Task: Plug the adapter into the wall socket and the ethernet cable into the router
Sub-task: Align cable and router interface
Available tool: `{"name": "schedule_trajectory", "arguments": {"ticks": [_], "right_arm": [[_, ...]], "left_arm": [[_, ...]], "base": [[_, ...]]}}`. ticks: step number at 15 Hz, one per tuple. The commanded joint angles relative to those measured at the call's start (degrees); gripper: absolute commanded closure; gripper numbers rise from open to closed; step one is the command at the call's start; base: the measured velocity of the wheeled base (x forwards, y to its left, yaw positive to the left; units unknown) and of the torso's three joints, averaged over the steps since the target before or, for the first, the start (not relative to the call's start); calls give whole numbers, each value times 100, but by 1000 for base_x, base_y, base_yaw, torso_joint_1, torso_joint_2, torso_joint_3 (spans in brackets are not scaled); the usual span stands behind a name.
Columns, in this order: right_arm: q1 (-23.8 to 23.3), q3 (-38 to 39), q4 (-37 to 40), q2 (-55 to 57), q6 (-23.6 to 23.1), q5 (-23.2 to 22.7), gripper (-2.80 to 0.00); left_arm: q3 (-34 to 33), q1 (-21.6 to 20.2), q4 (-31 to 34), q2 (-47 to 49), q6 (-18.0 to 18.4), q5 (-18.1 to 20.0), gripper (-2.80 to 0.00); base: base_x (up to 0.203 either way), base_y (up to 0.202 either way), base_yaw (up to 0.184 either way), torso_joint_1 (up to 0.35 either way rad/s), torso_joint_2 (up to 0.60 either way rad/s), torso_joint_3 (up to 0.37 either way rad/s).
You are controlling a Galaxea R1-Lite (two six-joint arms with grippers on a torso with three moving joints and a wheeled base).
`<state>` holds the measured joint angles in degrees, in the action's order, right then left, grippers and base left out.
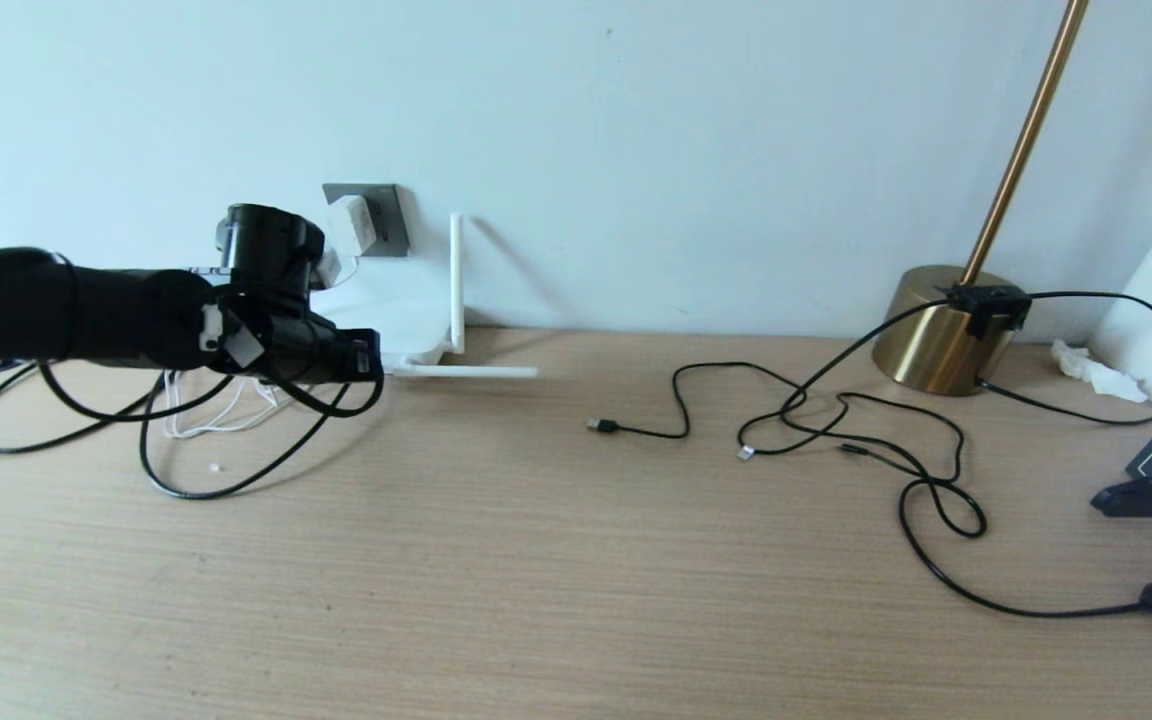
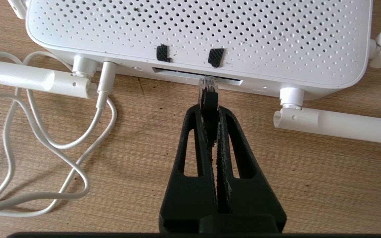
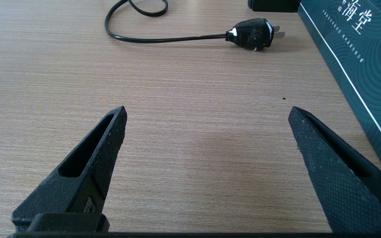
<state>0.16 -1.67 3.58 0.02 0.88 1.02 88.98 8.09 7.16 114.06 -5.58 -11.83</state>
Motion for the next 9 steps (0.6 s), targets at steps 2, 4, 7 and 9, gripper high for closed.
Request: {"name": "schedule_trajectory", "arguments": {"ticks": [2,4,7,9], "right_arm": [[2,0,2,6,0,-6,-280],[2,0,2,6,0,-6,-280],[2,0,2,6,0,0,-280],[2,0,2,6,0,1,-280]], "left_arm": [[23,-1,16,3,-217,221,0],[20,-9,21,11,-282,251,0],[22,-10,5,20,-356,251,0],[16,-10,-4,20,-356,251,0]], "base": [[0,0,0,0,0,0],[0,0,0,0,0,0],[0,0,0,0,0,0],[0,0,0,0,0,0]]}}
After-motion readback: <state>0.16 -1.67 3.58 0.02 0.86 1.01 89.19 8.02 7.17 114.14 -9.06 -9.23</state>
